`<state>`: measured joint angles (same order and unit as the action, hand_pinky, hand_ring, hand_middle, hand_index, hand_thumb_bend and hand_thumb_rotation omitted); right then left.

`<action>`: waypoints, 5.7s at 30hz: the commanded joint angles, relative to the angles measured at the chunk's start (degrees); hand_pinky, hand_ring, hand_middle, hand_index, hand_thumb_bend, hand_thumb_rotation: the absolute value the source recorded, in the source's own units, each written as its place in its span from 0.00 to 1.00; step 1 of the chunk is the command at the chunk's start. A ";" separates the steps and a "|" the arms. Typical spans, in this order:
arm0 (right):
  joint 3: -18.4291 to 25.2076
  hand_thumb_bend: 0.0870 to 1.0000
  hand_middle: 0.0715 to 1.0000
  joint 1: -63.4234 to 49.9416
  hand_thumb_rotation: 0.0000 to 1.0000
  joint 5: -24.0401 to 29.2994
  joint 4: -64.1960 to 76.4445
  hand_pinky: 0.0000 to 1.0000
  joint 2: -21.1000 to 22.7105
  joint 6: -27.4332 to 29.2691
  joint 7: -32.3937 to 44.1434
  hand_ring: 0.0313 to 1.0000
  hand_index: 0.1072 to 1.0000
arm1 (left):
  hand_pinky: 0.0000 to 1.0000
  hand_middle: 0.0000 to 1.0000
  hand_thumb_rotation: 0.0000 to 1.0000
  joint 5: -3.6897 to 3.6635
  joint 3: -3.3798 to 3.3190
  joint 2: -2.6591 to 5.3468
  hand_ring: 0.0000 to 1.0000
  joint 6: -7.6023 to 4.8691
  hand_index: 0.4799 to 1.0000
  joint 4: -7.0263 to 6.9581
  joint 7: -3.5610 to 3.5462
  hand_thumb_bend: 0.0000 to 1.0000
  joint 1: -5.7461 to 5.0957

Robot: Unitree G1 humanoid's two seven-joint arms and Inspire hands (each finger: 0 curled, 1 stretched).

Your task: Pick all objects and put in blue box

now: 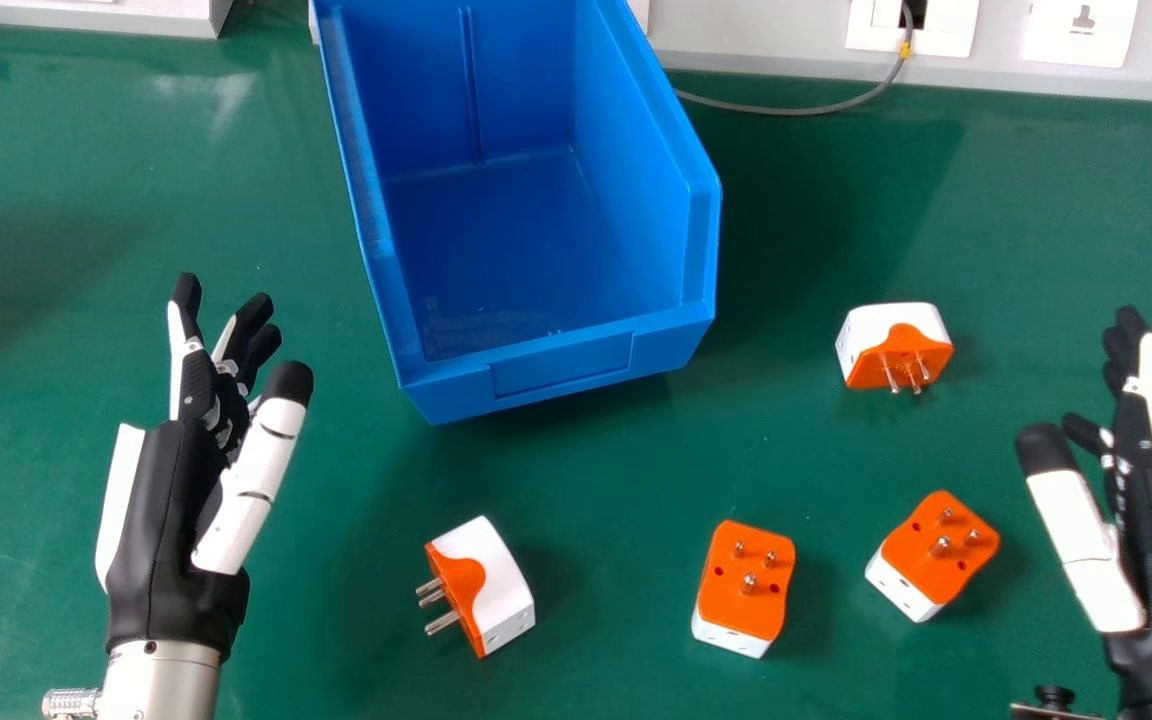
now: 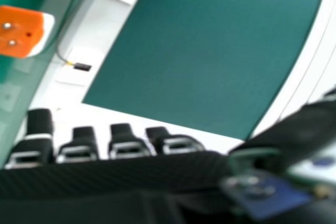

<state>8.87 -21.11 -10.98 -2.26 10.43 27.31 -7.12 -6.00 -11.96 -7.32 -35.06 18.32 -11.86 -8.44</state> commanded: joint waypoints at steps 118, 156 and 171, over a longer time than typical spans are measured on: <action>-21.98 0.77 0.98 10.14 0.73 -44.59 4.43 0.91 12.18 -51.38 7.66 0.96 0.95 | 1.00 1.00 0.90 -0.41 -0.85 -6.66 1.00 2.07 1.00 0.48 -1.74 0.65 3.83; -23.84 0.72 0.97 8.79 0.51 -45.27 12.26 0.89 17.46 -51.67 20.90 0.94 0.94 | 1.00 1.00 0.94 0.90 -0.63 -7.82 1.00 5.28 1.00 -2.96 -0.90 0.68 2.52; -23.76 0.69 0.96 12.25 0.48 -45.75 10.37 0.87 19.16 -51.74 23.91 0.93 0.93 | 1.00 1.00 0.94 0.61 -0.44 -7.54 1.00 7.31 1.00 -3.93 -0.85 0.69 2.49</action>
<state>-14.44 -9.31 -56.86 9.04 29.16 -24.43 15.61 -5.53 -12.40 -14.52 -27.43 14.68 -12.89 -6.40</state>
